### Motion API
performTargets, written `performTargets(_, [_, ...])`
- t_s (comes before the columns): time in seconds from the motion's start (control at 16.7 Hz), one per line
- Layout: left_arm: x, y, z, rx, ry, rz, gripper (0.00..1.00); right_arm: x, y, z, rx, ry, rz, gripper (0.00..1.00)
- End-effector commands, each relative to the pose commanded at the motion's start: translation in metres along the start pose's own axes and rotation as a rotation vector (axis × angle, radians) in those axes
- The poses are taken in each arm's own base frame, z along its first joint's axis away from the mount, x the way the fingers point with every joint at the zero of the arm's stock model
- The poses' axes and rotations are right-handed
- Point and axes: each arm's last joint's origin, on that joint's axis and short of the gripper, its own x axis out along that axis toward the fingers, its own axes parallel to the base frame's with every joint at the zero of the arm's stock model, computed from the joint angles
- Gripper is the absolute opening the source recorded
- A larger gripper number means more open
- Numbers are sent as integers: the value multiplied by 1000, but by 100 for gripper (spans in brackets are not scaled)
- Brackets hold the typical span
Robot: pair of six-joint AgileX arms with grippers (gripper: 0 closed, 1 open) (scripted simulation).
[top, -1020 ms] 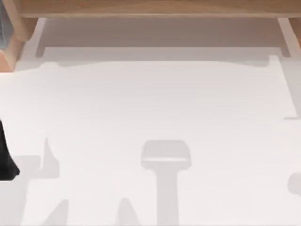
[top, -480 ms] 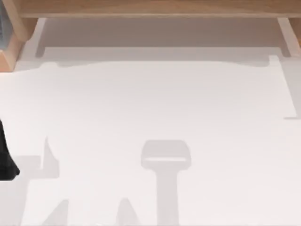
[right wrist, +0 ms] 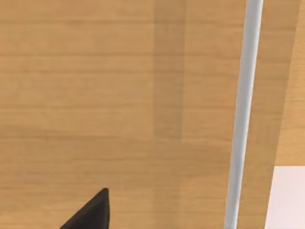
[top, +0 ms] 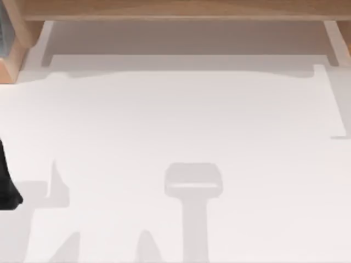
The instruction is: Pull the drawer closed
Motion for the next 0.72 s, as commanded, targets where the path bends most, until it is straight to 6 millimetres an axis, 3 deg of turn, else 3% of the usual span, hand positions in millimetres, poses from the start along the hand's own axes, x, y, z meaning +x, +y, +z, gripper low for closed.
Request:
performTargets(0.24, [0,0,0,0,0,0,100,22,0,-1,-2,1,-2,100])
performTargets(0.48, [0,0,0,0,0,0,100,23,0,0,-1,1,-1,100])
performTargets(0.72, [0,0,0,0,0,0,100,23,0,0,-1,1,-1,70])
